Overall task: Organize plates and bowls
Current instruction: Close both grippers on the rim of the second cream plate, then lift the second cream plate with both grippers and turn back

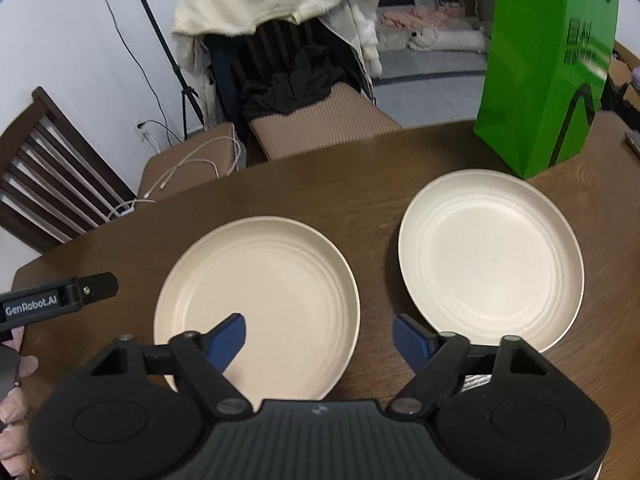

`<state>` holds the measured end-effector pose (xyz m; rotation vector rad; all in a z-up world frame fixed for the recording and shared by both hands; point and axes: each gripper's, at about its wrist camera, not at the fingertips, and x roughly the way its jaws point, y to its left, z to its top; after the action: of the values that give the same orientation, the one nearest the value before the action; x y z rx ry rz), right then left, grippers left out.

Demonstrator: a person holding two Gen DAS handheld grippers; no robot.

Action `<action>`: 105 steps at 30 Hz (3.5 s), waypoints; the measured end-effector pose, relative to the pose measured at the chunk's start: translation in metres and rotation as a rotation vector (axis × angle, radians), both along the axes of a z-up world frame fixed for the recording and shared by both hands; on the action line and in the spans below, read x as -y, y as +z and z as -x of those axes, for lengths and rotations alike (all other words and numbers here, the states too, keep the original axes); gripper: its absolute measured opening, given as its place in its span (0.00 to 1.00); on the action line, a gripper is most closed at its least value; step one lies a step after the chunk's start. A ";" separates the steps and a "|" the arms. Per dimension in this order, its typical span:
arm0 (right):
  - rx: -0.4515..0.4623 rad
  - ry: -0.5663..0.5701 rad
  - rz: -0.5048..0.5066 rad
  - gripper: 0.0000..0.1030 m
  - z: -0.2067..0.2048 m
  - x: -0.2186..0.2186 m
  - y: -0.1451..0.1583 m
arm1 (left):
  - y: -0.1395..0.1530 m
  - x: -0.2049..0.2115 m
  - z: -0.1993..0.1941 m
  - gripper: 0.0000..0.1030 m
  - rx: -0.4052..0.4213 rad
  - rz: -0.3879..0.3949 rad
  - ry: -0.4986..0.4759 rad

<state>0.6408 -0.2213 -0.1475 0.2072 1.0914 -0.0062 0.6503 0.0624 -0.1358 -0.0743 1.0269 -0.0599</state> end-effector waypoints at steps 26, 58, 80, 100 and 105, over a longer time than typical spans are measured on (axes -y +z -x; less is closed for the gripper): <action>-0.105 -0.090 -0.091 0.22 -0.016 0.020 -0.076 | -0.062 0.017 -0.020 0.28 -0.148 0.067 -0.059; -0.037 -0.068 -0.088 0.12 -0.003 0.010 -0.079 | -0.053 0.042 -0.016 0.13 -0.093 0.001 -0.094; 0.061 -0.106 -0.077 0.12 0.013 0.027 -0.041 | -0.008 0.057 -0.008 0.13 0.009 0.020 -0.118; 0.135 -0.106 -0.070 0.12 0.046 0.030 0.013 | 0.049 0.055 0.033 0.13 0.085 0.019 -0.123; 0.150 -0.095 -0.072 0.12 0.057 0.026 0.027 | 0.060 0.049 0.044 0.13 0.099 0.017 -0.115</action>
<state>0.5835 -0.2477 -0.1207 0.3189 0.9325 -0.0362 0.6065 0.0129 -0.0755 -0.0277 0.9315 -0.1757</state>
